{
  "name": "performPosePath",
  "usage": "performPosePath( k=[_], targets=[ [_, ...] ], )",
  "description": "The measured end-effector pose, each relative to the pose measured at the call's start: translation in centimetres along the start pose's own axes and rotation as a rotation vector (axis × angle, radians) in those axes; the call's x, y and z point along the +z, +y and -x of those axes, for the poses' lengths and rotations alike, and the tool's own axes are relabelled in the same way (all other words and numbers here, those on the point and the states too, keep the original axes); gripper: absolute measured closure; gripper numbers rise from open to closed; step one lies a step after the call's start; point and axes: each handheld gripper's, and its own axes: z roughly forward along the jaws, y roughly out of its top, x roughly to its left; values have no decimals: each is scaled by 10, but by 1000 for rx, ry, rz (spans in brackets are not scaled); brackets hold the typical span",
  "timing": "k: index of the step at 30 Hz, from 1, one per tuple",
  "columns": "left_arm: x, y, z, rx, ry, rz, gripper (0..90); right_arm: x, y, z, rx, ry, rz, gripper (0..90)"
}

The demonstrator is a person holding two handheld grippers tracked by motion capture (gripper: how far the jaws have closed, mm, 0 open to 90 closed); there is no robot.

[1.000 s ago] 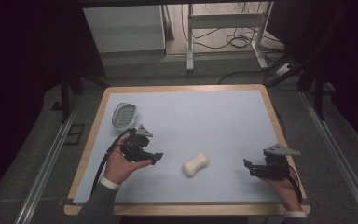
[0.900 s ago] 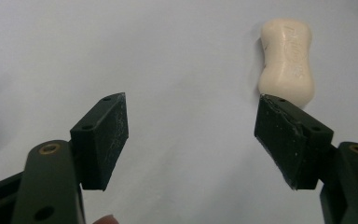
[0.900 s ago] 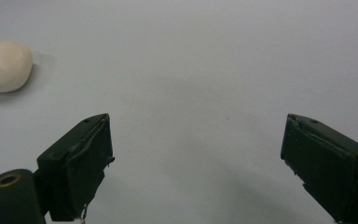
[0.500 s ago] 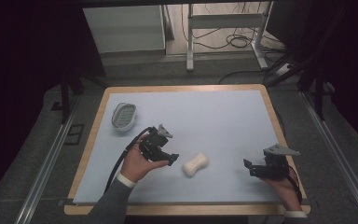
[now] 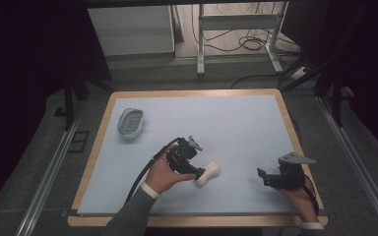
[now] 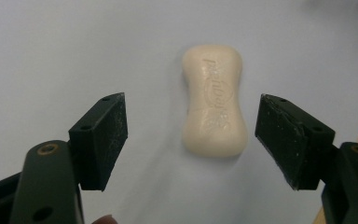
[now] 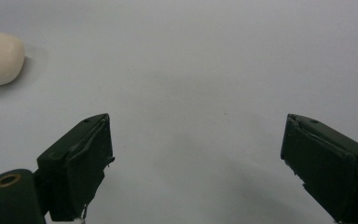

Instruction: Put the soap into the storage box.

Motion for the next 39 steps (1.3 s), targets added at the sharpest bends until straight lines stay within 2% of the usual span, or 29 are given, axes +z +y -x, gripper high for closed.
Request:
performPosePath(
  k=[3, 10, 13, 18, 22, 30, 34, 39],
  targets=[
    [6, 1, 1, -3, -3, -8, 255, 1, 0, 0, -1, -1, -4, 88],
    [31, 7, 9, 30, -30, -66, 265, 2, -1, 0, -1, -1, -10, 88],
    [37, 10, 12, 34, -34, -76, 273, 2, -2, 0, -1, -1, -12, 88],
    [52, 15, 16, 46, -38, -109, 317, 1, -2, 1, -1, -1, -10, 89],
    [56, 14, 13, 35, -60, -120, 331, 1, -3, 3, 6, -6, -7, 88],
    [63, 11, 11, 28, -58, -139, 402, 1, -3, 3, 6, -7, -9, 88],
    [66, 11, 11, 36, -41, -157, 473, 0, -3, 3, 6, -7, -8, 88],
    [67, 13, 13, 43, -31, -173, 489, 0, -4, 4, 13, -10, -11, 89]
  ],
)
